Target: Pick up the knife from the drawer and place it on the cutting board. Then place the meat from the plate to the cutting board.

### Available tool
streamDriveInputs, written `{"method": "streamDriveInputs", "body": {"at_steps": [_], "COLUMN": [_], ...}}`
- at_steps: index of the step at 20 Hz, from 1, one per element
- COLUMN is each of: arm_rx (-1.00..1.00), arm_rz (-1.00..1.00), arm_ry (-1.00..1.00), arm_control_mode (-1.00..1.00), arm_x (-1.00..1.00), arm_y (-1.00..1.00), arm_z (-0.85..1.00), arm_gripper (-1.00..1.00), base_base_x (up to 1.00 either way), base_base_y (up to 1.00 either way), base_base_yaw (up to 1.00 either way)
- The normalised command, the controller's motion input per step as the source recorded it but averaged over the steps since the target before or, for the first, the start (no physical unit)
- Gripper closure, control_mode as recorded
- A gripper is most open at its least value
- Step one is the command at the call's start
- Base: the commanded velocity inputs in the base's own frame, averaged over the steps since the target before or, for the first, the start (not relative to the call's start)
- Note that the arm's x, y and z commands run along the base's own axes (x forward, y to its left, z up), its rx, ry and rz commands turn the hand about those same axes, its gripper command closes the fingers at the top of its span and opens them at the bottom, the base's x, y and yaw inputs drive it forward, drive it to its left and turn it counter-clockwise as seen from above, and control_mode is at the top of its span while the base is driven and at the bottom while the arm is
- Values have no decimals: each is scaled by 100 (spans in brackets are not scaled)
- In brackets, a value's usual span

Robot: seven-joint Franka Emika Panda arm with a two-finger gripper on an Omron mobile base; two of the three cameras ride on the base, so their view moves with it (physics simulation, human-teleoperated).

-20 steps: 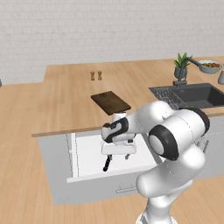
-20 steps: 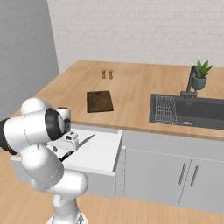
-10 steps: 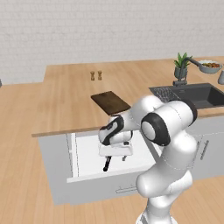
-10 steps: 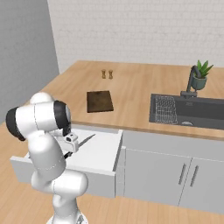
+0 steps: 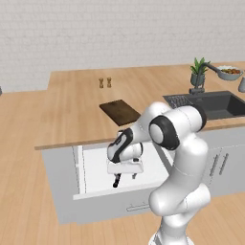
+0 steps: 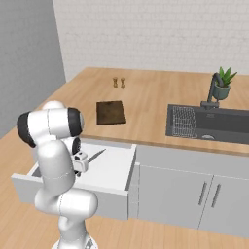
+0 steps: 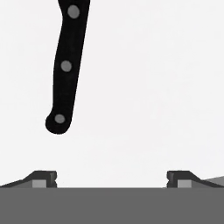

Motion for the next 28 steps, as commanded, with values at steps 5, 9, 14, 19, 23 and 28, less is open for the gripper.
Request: {"method": "streamDriveInputs", "body": {"at_steps": [5,9,14,19,23,28], "arm_rx": [-1,0,0,-2,-6,-7], "arm_rz": [0,-1,-5,-7,-5,-5], "arm_ry": [0,0,0,0,0,0], "arm_control_mode": [-100,-100,-100,-100,-100,-100], "arm_x": [3,1,9,33,42,46], "arm_y": [0,0,9,18,16,20], "arm_z": [-24,-12,6,-1,-33,-37], "arm_gripper": [-100,-100,-100,-100,-100,-100], "base_base_x": [0,0,0,0,0,0], "base_base_y": [0,0,0,0,0,0], "base_base_yaw": [0,0,0,0,0,0]}}
